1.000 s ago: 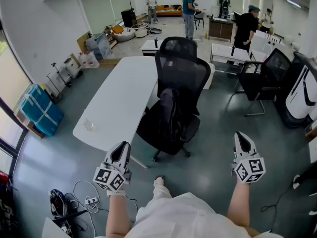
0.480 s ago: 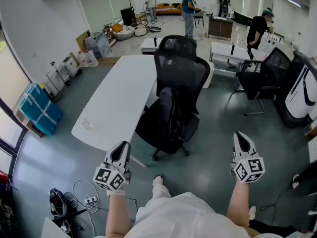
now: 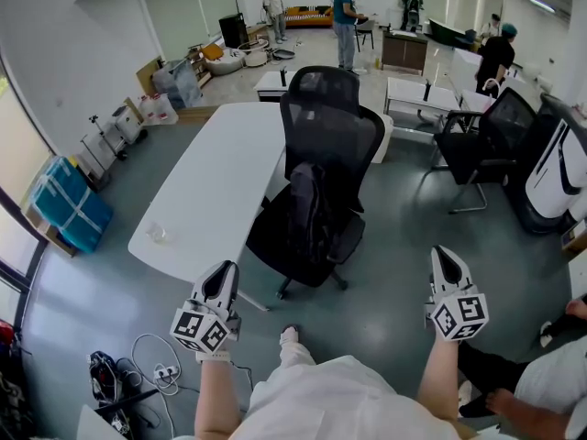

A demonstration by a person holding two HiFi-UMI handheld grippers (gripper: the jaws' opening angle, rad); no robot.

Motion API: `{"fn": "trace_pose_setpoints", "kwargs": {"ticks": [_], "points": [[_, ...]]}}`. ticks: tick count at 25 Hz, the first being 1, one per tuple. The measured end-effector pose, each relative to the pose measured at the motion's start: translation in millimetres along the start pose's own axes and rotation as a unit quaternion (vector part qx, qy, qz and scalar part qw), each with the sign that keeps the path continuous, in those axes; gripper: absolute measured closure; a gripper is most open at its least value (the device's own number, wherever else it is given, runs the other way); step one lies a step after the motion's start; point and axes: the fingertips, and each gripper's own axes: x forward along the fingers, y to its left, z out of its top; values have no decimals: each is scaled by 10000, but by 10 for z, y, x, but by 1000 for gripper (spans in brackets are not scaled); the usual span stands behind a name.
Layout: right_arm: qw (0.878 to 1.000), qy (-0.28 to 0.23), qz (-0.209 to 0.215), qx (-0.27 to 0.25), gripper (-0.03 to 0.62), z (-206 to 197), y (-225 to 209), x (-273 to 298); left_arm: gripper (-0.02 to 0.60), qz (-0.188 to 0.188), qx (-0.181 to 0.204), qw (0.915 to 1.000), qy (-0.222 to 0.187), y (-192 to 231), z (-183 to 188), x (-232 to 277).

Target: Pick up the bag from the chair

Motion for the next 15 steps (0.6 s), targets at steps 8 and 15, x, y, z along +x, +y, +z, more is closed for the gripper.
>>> {"fn": "trace_pose_setpoints", "kwargs": {"ticks": [8,15], "points": [[10000,59,-25,15,576,-34,-54,-9,526,-132,-18,9999,41,-76,-28,132],[9999,152,-41,40,576,-107,-84,143,526,-148,-65,9999,47,28,-60,257]]}}
